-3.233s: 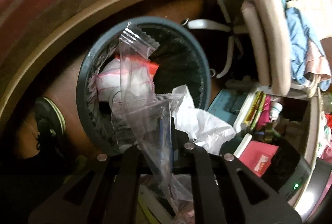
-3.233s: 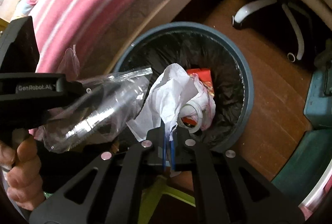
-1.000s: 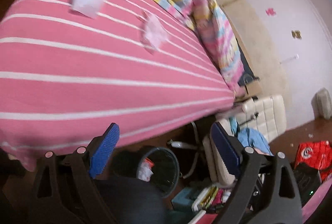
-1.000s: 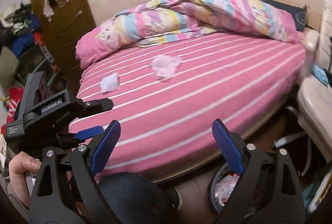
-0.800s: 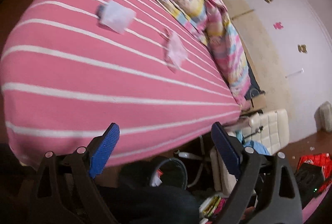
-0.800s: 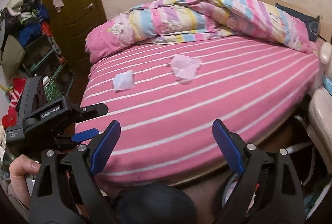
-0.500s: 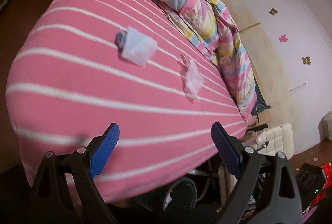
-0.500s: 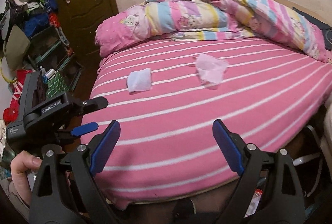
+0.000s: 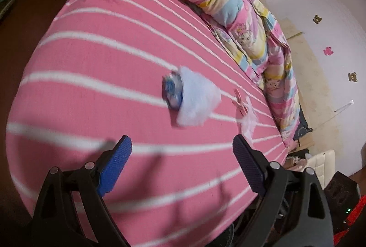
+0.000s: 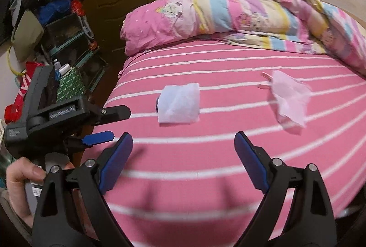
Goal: Collect trash
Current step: 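Grasp the blue wipe packet with left tool while right grasps white tissue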
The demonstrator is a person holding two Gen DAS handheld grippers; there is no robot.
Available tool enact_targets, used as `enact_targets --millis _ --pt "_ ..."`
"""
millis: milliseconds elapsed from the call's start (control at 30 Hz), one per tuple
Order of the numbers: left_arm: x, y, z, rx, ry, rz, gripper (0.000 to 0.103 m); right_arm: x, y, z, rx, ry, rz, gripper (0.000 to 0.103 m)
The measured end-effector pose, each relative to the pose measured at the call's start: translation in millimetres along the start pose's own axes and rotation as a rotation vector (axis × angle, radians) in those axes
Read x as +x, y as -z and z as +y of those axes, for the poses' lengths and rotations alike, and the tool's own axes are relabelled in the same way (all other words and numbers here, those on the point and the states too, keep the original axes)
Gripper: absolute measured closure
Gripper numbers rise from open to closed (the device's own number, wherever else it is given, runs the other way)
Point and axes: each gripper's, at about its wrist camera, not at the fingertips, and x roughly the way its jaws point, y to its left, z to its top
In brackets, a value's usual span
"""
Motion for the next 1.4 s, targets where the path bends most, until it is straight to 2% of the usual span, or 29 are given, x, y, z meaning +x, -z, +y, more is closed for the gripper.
enact_targets --millis 100,300,433,600,700,800,867,1067,1167,1300,1333,1367,1400 --pt "10.3 -22.5 -0.2 0.000 -0.003 -0.014 0.016 28.4 -6.4 -2.1 -0.011 -0.027 -0.009 0.014" --pt "34.0 -50.7 3.2 -0.040 -0.008 0.018 0.016 75.4 -24.7 -2.7 -0.015 -0.076 0.019 0.014" --pt "43.2 -58.1 11.2 -0.064 -0.009 0.026 0.016 100.8 -34.2 -8.1 0.004 -0.119 0.030 0.014" --pt "52.9 -61.4 28.4 -0.124 -0.007 0.061 0.016 121.7 -34.7 -13.4 0.032 -0.118 0.066 0.016" --pt "55.7 -63.8 28.0 -0.126 -0.006 0.062 0.016 131.9 -32.3 -16.7 0.054 -0.116 0.092 0.019" --pt "57.4 -63.5 25.8 -0.125 -0.007 0.059 0.016 138.4 -31.8 -17.0 0.058 -0.122 0.108 0.028" --pt "60.4 -64.1 24.2 -0.129 -0.012 0.057 0.016 141.0 -29.4 -16.8 0.061 -0.127 0.127 0.038" --pt "65.0 -61.6 16.1 -0.124 -0.009 0.067 0.016 139.4 -22.9 -24.3 0.063 -0.116 0.140 0.058" --pt "65.1 -60.8 14.6 -0.126 -0.016 0.066 0.016 136.6 -22.7 -29.6 0.067 -0.112 0.137 0.066" --pt "65.2 -60.4 10.8 -0.115 -0.029 0.069 0.016 131.6 -21.9 -38.4 0.081 -0.111 0.135 0.066" --pt "66.7 -60.9 8.5 -0.103 -0.039 0.072 0.016 130.9 -21.9 -39.7 0.082 -0.111 0.135 0.072" --pt "67.6 -60.9 7.2 -0.092 -0.049 0.073 0.016 130.9 -21.7 -41.6 0.084 -0.112 0.141 0.084" --pt "68.8 -60.4 4.5 -0.075 -0.066 0.070 0.016 130.5 -21.6 -43.5 0.086 -0.109 0.144 0.089"
